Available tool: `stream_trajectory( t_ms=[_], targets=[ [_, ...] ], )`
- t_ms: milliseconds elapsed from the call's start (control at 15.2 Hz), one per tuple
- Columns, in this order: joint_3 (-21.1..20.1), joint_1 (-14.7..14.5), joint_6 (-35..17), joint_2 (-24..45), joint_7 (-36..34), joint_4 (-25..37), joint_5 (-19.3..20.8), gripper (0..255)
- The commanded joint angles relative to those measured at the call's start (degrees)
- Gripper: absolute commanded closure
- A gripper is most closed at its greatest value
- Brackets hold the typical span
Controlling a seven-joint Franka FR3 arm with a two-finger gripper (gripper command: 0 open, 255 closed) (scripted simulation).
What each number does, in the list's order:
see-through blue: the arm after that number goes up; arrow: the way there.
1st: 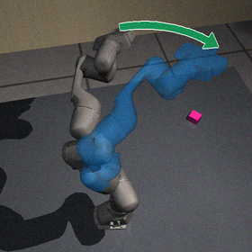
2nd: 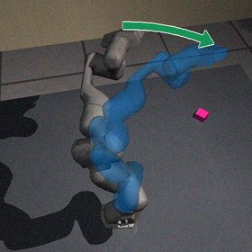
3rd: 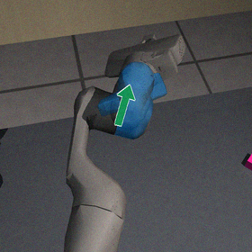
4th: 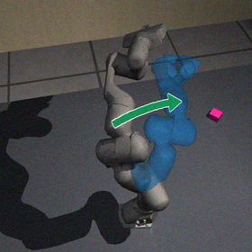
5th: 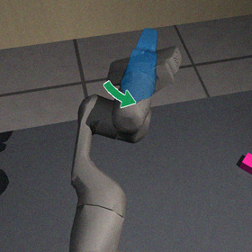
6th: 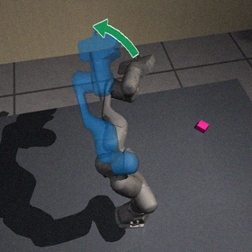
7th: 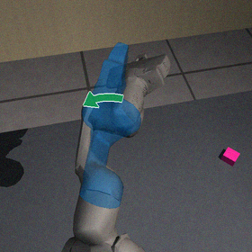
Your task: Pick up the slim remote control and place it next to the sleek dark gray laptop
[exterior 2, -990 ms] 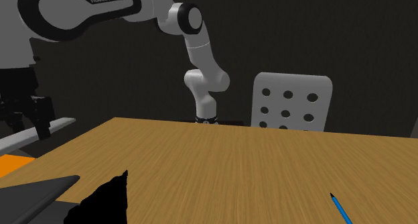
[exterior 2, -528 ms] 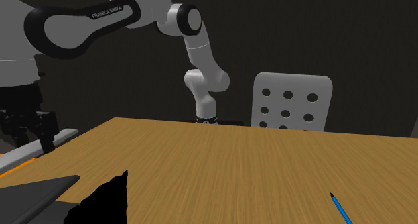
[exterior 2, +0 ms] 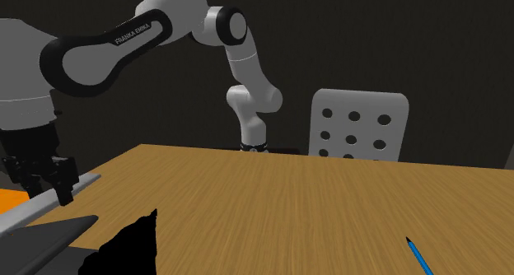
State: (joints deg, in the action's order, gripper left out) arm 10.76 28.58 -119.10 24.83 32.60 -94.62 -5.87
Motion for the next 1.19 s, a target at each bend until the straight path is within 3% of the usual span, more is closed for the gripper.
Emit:
stream_trajectory(
  t_ms=[0, 660, 726, 1122],
  targets=[
    [-0.04, 0.17, -1.2, 0.87, 0.26, -0.34, -0.2, 255],
    [-0.15, 0.23, -2.77, 1.7, 0.4, -1.11, -0.41, 255],
    [-0.15, 0.23, -2.77, 1.71, 0.4, -1.1, -0.41, 0],
    [-0.04, 0.18, -1.21, 0.87, 0.27, -0.36, -0.2, 0]
  ],
)
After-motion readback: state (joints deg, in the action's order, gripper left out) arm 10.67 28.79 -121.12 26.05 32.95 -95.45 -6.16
